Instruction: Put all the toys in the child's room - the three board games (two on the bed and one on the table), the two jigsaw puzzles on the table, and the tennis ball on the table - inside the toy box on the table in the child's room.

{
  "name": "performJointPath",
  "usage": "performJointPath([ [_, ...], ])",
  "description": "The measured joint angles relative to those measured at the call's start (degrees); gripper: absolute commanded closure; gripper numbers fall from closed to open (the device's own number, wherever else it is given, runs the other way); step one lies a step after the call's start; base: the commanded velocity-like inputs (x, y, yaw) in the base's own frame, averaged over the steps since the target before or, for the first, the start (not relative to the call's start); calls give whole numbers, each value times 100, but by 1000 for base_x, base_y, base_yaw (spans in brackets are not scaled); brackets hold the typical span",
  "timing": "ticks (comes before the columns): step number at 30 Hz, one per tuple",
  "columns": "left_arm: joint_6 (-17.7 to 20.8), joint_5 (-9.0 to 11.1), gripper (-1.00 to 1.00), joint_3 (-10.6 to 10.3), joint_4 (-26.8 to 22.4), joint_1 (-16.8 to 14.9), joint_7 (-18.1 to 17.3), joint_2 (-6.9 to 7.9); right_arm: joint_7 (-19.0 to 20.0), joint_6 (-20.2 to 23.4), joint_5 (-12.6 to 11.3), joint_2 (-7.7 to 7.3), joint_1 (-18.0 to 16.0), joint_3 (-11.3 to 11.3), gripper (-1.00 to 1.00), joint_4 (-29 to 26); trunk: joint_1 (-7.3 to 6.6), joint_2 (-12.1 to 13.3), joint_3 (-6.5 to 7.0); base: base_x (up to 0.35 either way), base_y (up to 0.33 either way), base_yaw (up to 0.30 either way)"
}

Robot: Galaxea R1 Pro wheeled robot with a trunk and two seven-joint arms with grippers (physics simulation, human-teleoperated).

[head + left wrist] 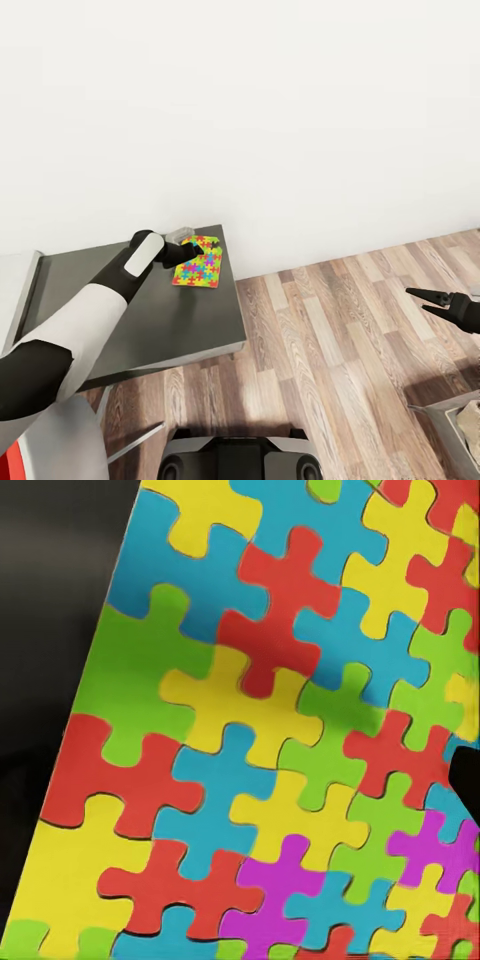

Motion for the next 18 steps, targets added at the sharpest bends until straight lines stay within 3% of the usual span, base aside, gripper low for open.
performJointPath([
  [7,-1,74,-100,0,3,4,-2,-2,0,0,5,2,-2,-6,-100,0,-4,1,0,0,0,-148],
  [18,-8,82,-100,1,1,5,-5,-8,-1,1,6,3,-3,-10,-100,0,-3,1,0,0,0,-33],
])
